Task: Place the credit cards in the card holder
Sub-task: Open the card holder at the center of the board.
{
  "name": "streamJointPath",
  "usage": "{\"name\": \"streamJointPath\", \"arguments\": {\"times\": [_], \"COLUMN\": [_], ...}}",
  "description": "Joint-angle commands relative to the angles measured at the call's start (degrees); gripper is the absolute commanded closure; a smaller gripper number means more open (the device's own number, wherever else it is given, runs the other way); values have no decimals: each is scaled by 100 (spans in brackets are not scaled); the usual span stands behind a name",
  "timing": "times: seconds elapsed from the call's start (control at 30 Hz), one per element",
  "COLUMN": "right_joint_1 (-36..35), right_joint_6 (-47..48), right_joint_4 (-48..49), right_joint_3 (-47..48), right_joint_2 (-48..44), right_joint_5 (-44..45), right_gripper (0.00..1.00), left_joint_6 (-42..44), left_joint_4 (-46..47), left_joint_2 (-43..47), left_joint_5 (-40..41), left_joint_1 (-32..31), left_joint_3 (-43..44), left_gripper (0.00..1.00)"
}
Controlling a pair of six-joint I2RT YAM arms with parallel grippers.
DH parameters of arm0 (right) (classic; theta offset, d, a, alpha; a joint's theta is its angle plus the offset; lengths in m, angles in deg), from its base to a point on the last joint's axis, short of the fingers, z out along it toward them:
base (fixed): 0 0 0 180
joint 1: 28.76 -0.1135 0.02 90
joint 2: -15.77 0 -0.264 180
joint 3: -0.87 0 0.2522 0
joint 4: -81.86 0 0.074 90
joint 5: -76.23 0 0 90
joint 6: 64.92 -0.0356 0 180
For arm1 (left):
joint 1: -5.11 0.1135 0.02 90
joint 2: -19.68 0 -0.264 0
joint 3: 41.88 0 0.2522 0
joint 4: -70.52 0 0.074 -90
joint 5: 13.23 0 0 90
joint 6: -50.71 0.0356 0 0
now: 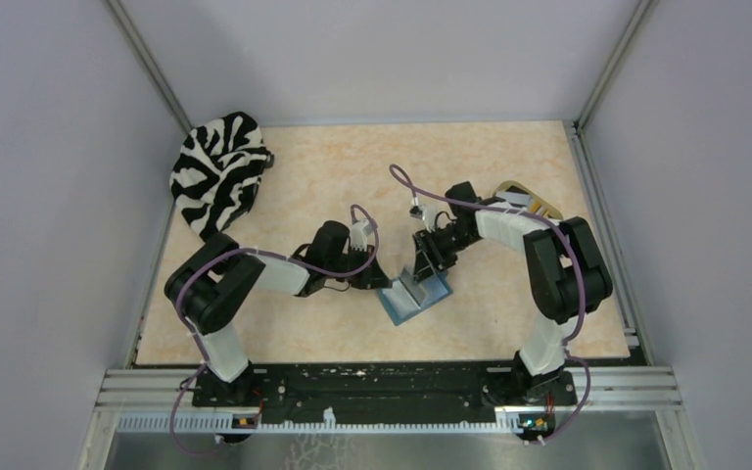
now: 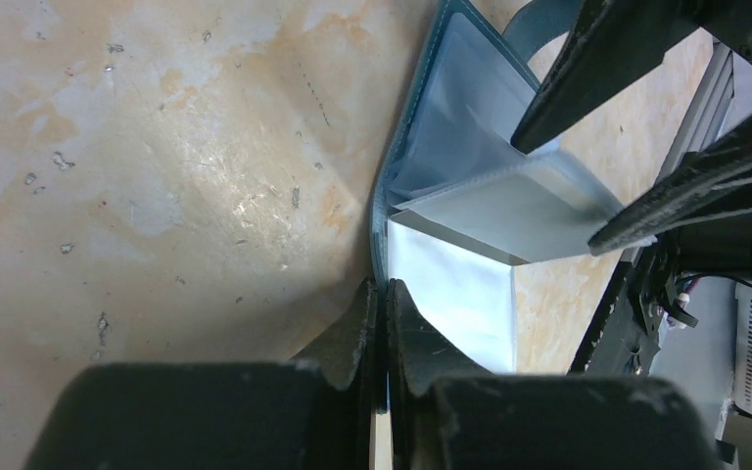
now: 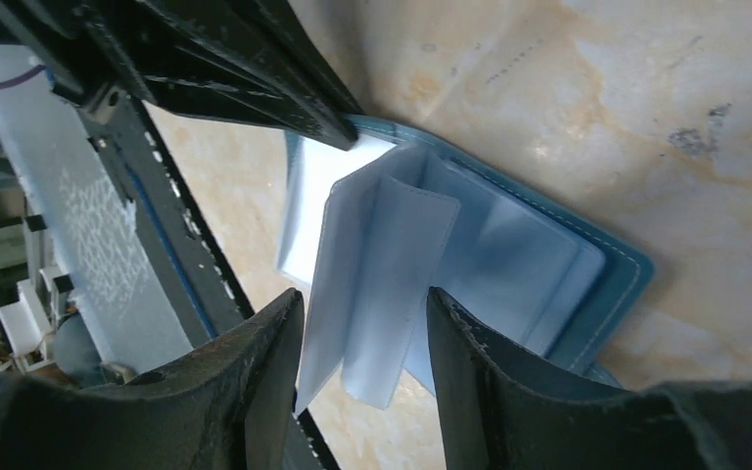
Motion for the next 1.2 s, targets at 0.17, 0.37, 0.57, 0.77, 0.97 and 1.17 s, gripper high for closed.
{"name": "streamJointPath", "arguments": {"times": [0.17, 0.37, 0.57, 0.77, 0.97, 1.17], "right_joint_1": [-21, -30, -114, -378, -458, -849], "right_joint_6": [-103, -159, -216, 81, 1071, 3486], "right_joint_4": [132, 234, 417, 694, 1223, 1170], "right_joint_3": [67, 17, -34, -112, -618, -1479], "right_joint_2": [-236, -168, -224, -664, -1857, -2501], "right_joint_5": [-1063, -1082, -84, 1319, 577, -565], "right_gripper": [51, 56, 59, 57, 53, 40], "left_joint_6": [43, 8, -19, -27, -36, -45], "left_joint_4": [99, 253, 340, 400, 480, 497], "left_joint_2": [-85, -77, -81, -75, -81, -79], "left_joint_5": [-39, -196, -299, -356, -427, -451], "left_joint_1": [13, 82, 119, 140, 165, 174], "left_joint_3": [-81, -160, -188, -223, -251, -264], "left_gripper": [94, 91, 90, 89, 89, 89]}}
